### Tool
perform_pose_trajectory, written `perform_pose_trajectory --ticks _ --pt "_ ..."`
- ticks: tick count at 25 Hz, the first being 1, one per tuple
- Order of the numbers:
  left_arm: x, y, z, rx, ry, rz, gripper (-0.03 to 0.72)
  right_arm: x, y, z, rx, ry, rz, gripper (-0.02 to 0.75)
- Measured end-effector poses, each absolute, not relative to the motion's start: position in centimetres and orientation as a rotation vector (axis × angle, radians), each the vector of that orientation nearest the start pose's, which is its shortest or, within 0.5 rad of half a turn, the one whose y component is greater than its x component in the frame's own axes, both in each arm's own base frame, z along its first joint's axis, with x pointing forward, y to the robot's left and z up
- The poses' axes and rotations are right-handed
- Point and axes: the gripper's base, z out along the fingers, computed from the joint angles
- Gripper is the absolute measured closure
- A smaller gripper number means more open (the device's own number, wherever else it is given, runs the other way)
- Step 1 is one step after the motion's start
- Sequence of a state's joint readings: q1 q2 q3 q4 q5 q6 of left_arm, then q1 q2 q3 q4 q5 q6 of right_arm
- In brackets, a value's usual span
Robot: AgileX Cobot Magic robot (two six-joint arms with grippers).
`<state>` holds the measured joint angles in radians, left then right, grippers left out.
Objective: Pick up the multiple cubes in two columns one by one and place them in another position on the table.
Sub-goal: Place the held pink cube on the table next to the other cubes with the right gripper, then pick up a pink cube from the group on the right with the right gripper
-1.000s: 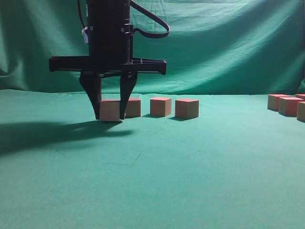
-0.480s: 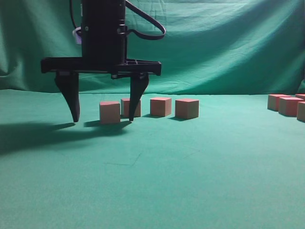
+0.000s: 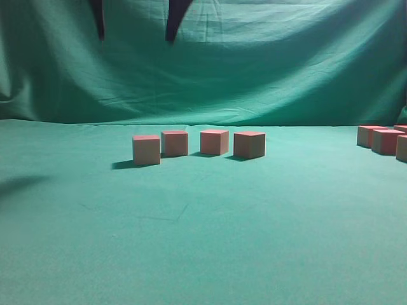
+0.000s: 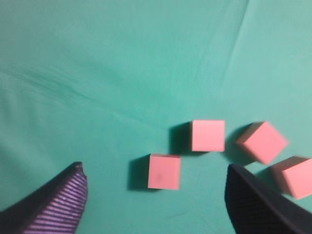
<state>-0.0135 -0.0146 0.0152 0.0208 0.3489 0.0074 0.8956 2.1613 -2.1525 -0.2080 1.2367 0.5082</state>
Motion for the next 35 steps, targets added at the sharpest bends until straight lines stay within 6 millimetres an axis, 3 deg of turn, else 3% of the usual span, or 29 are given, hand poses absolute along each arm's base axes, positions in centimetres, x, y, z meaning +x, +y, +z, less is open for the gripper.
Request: perform_pose_trajectory --ticks 4,8,13,18,25,30,35 --pt "5.3 0.0 17.7 0.032 1.833 0.016 0.688 29.2 33.5 36.0 -0.690 2.474 0.185 0.161" --pt "5.3 0.0 17.7 0.032 1.833 0.016 0.688 26.7 29.6 41.3 -0.709 2.351 0.168 0.161" --pt "5.3 0.0 17.7 0.032 1.833 0.016 0.688 24.0 24.0 43.4 -0.641 2.323 0.054 0.161" --pt "5.3 0.0 17.7 0.032 1.833 0.016 0.688 23.6 17.8 41.1 -0.482 2.447 -0.048 0.161" --pt "5.3 0.0 17.7 0.032 1.833 0.016 0.688 24.0 9.3 34.7 -0.179 2.713 -0.210 0.161" --pt "5.3 0.0 17.7 0.032 1.833 0.016 0.688 24.6 6.4 30.2 -0.079 2.816 -0.081 0.161" --pt "5.3 0.0 17.7 0.032 1.833 0.016 0.688 25.9 5.7 28.4 -0.140 2.738 0.056 0.161"
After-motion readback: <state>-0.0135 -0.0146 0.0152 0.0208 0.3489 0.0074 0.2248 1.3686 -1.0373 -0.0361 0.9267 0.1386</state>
